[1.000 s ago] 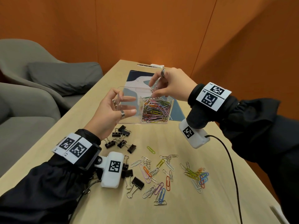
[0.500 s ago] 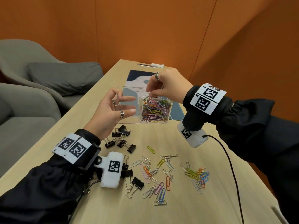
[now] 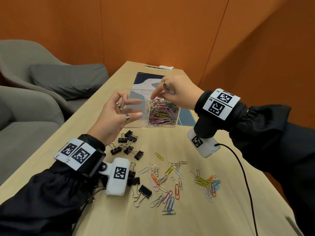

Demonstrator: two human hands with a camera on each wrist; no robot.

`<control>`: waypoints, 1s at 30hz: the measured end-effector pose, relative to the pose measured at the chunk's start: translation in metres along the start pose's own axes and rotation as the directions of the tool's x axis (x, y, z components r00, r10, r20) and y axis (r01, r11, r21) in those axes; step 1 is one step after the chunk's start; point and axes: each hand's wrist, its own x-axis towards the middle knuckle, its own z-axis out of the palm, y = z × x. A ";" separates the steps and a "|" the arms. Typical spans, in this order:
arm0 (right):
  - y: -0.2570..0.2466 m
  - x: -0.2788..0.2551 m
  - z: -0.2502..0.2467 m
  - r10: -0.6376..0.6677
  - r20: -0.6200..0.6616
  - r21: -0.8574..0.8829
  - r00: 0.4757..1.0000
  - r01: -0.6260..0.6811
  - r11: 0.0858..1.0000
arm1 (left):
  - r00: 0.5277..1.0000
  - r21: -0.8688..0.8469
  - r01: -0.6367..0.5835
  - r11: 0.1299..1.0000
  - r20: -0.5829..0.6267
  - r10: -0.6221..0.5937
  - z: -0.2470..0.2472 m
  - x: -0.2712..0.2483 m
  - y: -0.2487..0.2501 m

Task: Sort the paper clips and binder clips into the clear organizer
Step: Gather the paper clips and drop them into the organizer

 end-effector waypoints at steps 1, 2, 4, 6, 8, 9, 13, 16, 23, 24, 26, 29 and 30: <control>0.000 -0.001 -0.001 0.027 -0.032 0.033 0.999 -0.026 0.999 | 1.000 -0.001 -0.002 1.000 -0.001 0.002 -0.001 0.000 0.000; 0.001 -0.002 -0.002 0.059 -0.053 0.050 0.997 -0.056 0.997 | 1.000 -0.001 -0.004 1.000 -0.003 0.004 -0.001 0.000 0.001; 0.002 -0.003 -0.003 0.100 -0.051 0.028 0.994 -0.099 0.995 | 1.000 0.003 -0.004 1.000 -0.007 0.004 -0.002 0.000 0.002; 0.004 -0.004 -0.004 0.096 -0.006 -0.033 0.995 -0.097 0.995 | 1.000 0.005 -0.001 1.000 -0.006 0.002 -0.001 -0.001 0.002; 0.003 -0.004 -0.003 0.089 0.045 -0.075 0.995 -0.086 0.993 | 1.000 0.006 0.002 1.000 0.000 -0.002 0.000 -0.001 0.002; 0.001 -0.004 -0.003 0.085 0.066 -0.085 0.994 -0.079 0.993 | 1.000 0.009 0.004 1.000 0.001 -0.004 0.000 0.000 0.002; -0.005 -0.004 -0.007 0.071 0.110 -0.062 0.991 -0.064 0.996 | 1.000 0.012 0.000 1.000 0.002 0.000 -0.001 0.000 0.002; -0.006 -0.007 -0.008 0.090 0.063 0.043 0.994 -0.093 0.995 | 1.000 0.010 0.001 1.000 -0.009 -0.001 -0.003 0.001 0.003; -0.004 -0.027 -0.008 0.154 -0.270 0.255 0.951 -0.083 0.963 | 0.996 -0.004 -0.050 0.999 -0.076 0.050 -0.015 0.003 0.009; -0.004 -0.032 -0.006 0.174 -0.268 0.287 0.948 -0.094 0.953 | 0.994 -0.012 -0.062 0.998 -0.088 0.060 -0.016 0.004 0.011; -0.004 -0.042 0.002 0.223 -0.176 0.356 0.959 -0.149 0.922 | 0.991 -0.015 -0.076 0.997 -0.114 0.073 -0.017 0.005 0.012; -0.004 -0.056 0.019 0.210 0.190 0.285 0.959 -0.258 0.923 | 0.986 0.003 -0.081 0.997 -0.148 0.080 -0.020 0.006 0.013; -0.005 -0.060 0.026 0.199 0.358 0.212 0.912 -0.287 0.934 | 0.986 0.003 -0.080 0.997 -0.150 0.079 -0.020 0.006 0.013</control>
